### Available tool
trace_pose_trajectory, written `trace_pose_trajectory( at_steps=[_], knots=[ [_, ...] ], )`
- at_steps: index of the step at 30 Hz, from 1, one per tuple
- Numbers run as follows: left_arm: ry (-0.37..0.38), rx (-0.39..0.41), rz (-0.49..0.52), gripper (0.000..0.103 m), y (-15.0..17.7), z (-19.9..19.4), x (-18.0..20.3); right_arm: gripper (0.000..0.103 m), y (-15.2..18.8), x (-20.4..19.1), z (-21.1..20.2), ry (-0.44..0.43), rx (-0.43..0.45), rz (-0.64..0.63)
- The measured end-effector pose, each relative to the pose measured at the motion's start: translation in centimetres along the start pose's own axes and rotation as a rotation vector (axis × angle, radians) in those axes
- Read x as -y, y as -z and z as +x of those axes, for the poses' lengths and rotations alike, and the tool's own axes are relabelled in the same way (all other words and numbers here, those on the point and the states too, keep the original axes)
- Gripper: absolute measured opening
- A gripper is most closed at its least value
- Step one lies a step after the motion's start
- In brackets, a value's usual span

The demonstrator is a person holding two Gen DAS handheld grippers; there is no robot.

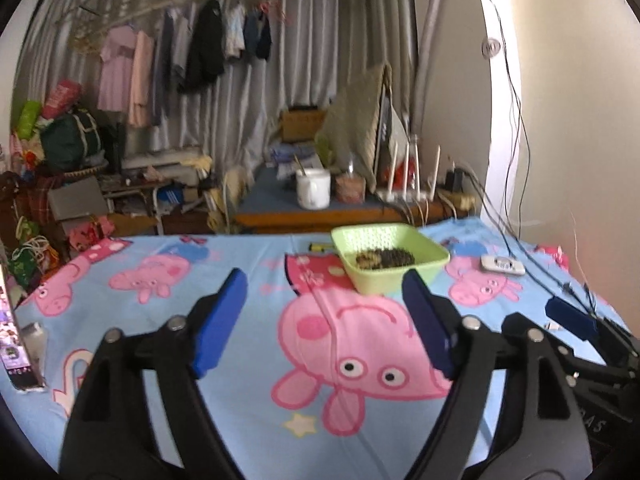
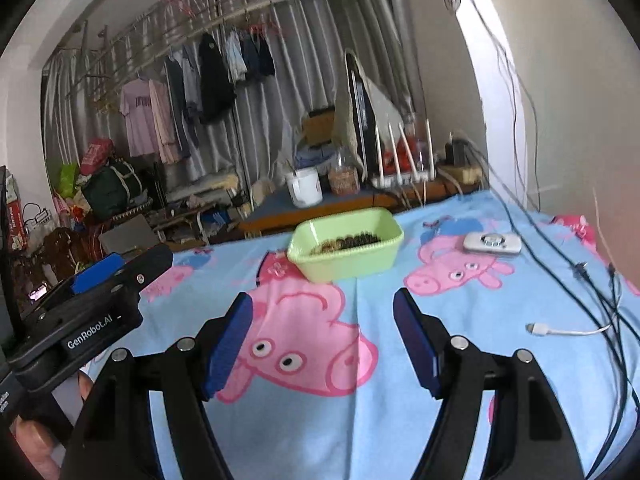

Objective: Organize jewelry

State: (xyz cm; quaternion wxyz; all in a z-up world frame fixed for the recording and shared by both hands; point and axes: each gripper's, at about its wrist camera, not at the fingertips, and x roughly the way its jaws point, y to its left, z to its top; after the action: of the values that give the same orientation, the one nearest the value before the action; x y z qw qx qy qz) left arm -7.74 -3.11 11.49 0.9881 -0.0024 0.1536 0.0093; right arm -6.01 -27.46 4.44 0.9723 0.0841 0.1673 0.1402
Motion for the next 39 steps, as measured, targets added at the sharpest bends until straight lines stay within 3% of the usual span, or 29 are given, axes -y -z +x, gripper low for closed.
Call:
trace_pose_trajectory(
  at_steps=[9,15,39],
  knots=[
    [-0.023,0.078,-0.009,0.096,0.3,-2.7,-0.2,0.042,1.3,-1.1,-2.7,0.022,0.125,-0.044],
    [-0.037,0.126,0.010,0.097,1.1,-3.9,0.5,0.042,2.0,-2.0,-4.1,0.042,0.215,-0.116],
    [-0.080,0.122,0.005,0.097,2.1,-4.9,1.0,0.043,2.2,-1.2,-3.9,0.011,0.170,-0.060]
  ],
)
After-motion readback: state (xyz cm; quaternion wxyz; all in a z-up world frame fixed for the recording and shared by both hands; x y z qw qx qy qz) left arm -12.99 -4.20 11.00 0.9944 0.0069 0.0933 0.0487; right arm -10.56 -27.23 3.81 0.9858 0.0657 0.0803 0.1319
